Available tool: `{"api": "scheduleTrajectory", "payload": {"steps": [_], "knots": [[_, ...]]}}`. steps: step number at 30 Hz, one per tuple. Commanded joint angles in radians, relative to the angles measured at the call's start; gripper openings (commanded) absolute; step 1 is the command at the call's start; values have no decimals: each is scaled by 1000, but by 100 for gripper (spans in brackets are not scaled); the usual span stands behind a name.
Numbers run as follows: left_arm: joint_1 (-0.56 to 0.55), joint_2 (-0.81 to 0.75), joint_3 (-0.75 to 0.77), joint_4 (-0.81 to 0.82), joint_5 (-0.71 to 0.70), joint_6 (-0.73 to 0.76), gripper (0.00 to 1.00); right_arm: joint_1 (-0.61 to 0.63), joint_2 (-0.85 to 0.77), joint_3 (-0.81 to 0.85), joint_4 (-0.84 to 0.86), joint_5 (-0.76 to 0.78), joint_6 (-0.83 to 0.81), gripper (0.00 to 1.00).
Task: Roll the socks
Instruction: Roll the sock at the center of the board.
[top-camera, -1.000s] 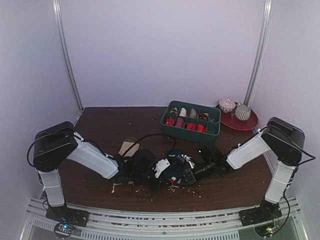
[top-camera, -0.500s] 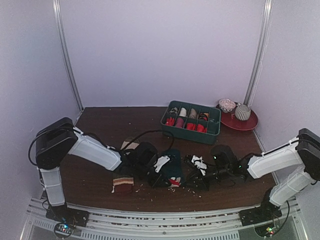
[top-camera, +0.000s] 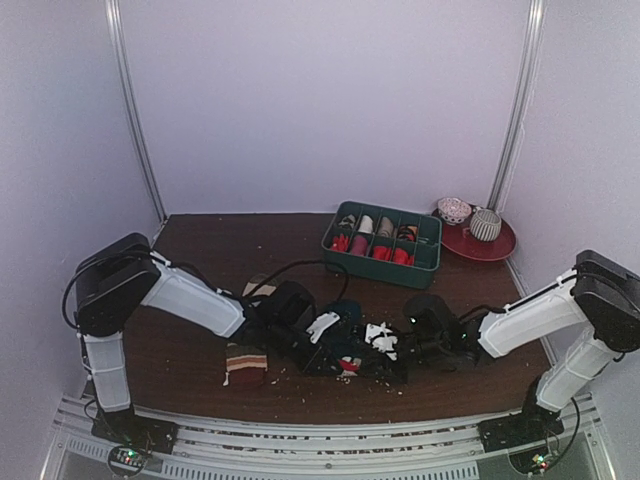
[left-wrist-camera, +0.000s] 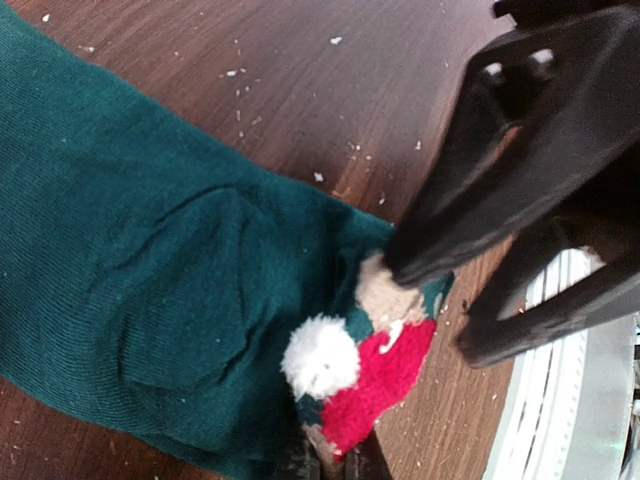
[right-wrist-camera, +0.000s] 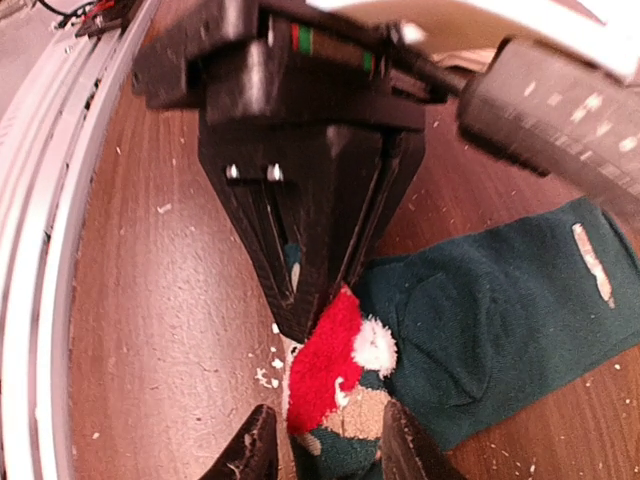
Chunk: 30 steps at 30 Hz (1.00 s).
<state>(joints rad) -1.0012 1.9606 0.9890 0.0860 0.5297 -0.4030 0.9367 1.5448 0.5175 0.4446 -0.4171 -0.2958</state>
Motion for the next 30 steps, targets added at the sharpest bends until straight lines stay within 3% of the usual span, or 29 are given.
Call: {"api": "scheduleTrajectory", "payload": {"steps": [1,9,10,14,15,22,27,30], "knots": [[-1,79,-53,-229,-30,7,0,12,55,16,11,-16,-23,38],[4,90,-46,-230,-24,20,0,22,120,-6,55,30,37,41],[4,89,-43,-230,-24,22,0,21,127,-7,61,48,48,38],[4,39,-61,-195,-54,24,0,18,159,6,13,83,125,9],[4,20,-65,-187,-68,30,0,17,166,4,6,66,147,8],[4,-212,-134,-86,-234,106,45,-11,270,2,66,-197,423,6],[2,-433,-283,131,-303,198,52,-28,394,-5,184,-394,584,6],[-20,-496,-400,327,-304,275,52,-32,447,48,140,-503,604,6]]}}
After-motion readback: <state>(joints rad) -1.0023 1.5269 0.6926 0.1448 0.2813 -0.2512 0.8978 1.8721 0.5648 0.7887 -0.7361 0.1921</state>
